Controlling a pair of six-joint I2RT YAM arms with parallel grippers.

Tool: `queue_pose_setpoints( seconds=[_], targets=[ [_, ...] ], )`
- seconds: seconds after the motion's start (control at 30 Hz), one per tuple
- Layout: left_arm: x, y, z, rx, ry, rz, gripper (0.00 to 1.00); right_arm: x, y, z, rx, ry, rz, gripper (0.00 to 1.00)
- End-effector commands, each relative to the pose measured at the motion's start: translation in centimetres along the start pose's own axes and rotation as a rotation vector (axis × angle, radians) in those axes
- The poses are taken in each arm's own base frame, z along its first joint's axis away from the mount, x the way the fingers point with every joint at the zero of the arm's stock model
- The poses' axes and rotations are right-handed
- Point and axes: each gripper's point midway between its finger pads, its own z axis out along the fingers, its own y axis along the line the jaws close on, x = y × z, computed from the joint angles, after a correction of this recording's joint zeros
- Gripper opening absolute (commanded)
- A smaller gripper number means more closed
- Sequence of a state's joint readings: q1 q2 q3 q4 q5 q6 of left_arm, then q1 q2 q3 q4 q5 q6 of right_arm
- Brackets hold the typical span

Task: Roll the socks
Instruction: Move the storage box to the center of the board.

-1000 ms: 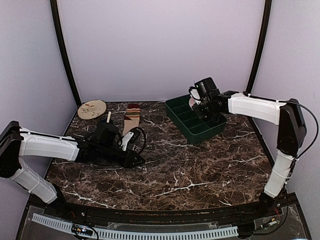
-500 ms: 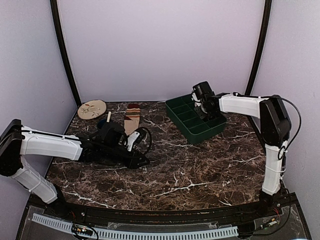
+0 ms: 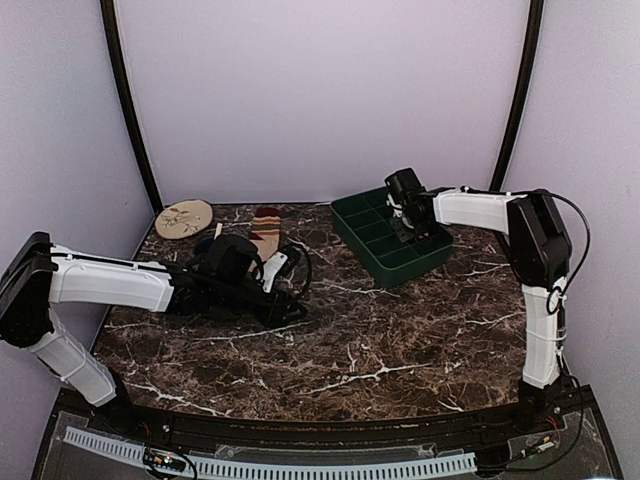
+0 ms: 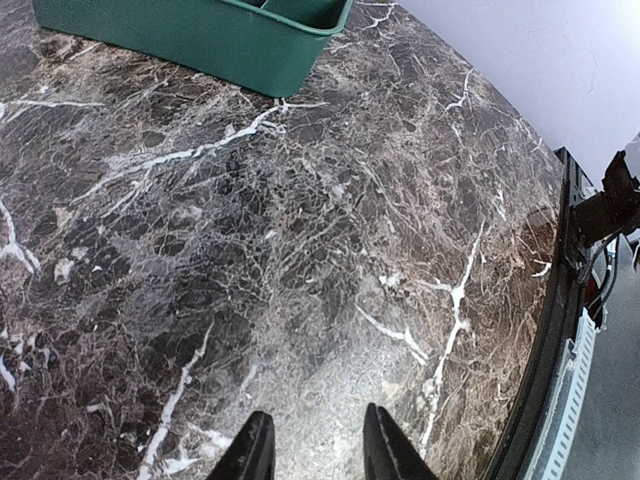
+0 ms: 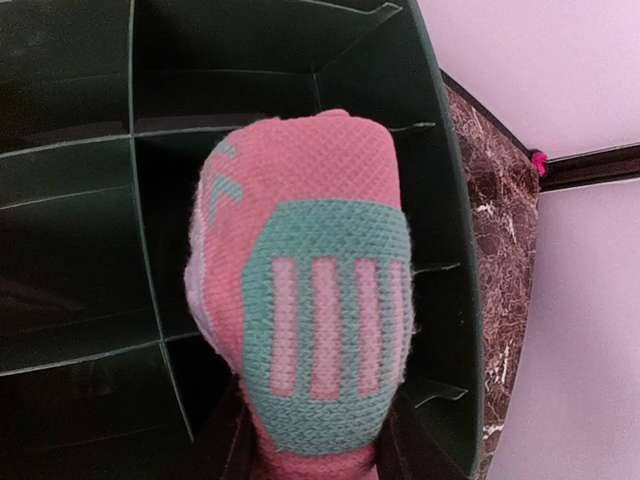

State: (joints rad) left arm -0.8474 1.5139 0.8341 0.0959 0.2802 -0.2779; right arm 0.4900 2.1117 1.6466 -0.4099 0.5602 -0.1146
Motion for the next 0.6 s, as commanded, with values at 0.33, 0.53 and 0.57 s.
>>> queue_pose_setpoints(
  seconds=[0.33, 0.53, 0.57],
  targets=[
    [-1.9, -0.9, -0.1, 0.025, -0.045, 0.058, 0.33, 4.1, 3.8, 1.5, -0.234, 0.187, 0.161, 0.00],
    [-2.1, -1.1, -0.6, 0.029, -0.062, 0.059, 0.33, 6.8, 4.5, 1.2, -0.274, 0.239, 0.204, 0.00],
    [-2.1, -1.1, -0.7, 0.029, -0.065, 0.057, 0.33, 7.2, 4.6, 1.1, -0.280, 0.246, 0.209, 0.00]
  ],
)
